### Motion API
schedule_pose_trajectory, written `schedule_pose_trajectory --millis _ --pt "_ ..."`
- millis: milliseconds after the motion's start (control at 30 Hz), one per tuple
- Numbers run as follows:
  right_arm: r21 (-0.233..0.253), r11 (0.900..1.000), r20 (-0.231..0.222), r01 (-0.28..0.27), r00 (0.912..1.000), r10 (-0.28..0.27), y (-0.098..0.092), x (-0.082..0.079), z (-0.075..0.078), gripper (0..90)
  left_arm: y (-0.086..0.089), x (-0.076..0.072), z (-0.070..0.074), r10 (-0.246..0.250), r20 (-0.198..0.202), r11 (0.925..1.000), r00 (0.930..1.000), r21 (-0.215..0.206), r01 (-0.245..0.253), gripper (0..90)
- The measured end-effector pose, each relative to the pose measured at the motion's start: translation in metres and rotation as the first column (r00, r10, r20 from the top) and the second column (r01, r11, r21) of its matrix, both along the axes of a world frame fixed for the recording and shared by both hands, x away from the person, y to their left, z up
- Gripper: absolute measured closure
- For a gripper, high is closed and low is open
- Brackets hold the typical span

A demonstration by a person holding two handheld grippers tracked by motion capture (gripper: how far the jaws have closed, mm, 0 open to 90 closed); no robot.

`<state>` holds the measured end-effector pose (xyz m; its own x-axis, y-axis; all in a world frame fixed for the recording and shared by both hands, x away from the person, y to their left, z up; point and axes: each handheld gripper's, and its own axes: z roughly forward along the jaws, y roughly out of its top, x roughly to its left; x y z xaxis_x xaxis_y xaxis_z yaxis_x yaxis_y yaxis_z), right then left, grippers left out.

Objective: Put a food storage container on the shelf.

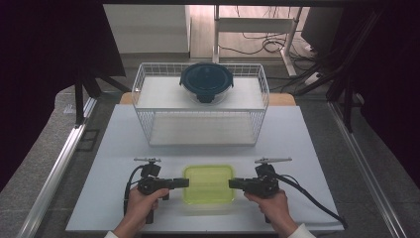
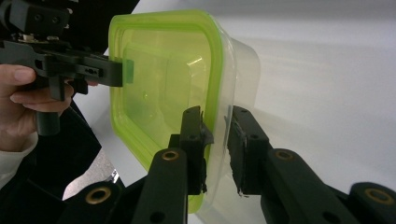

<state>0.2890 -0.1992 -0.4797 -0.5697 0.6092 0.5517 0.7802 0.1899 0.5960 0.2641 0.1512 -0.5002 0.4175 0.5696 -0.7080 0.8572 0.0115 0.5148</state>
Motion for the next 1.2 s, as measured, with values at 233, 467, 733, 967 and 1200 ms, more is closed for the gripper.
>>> schedule_pose_trajectory --millis 233,467,733,967,1200 --pt "-0.053 0.998 0.076 -0.019 0.9968 0.023 0.004 -0.005 0.011 75.0 0.001 -0.002 0.009 -0.003 0.037 1.0000 0.9993 0.004 0.002 76.0" --pt "-0.025 0.999 0.083 -0.022 0.9963 0.024 0.001 -0.004 0.019 75.1 0.002 0.000 0.017 -0.017 0.057 0.9998 0.9982 -0.008 0.018 75.9" --pt "-0.038 0.999 0.137 -0.028 0.9900 0.033 0.002 0.002 0.035 75.1 0.001 0.008 0.038 -0.021 0.105 0.9998 0.9942 0.001 0.021 75.7" --pt "-0.027 0.999 0.173 -0.025 0.9844 0.030 0.000 0.006 0.051 75.1 0.001 0.012 0.053 -0.021 0.138 0.9998 0.9902 0.004 0.020 75.6" --pt "-0.032 0.999 0.202 -0.036 0.9785 0.042 0.003 0.009 0.067 75.1 0.005 0.013 0.066 -0.010 0.163 0.9999 0.9866 -0.004 0.010 75.7"
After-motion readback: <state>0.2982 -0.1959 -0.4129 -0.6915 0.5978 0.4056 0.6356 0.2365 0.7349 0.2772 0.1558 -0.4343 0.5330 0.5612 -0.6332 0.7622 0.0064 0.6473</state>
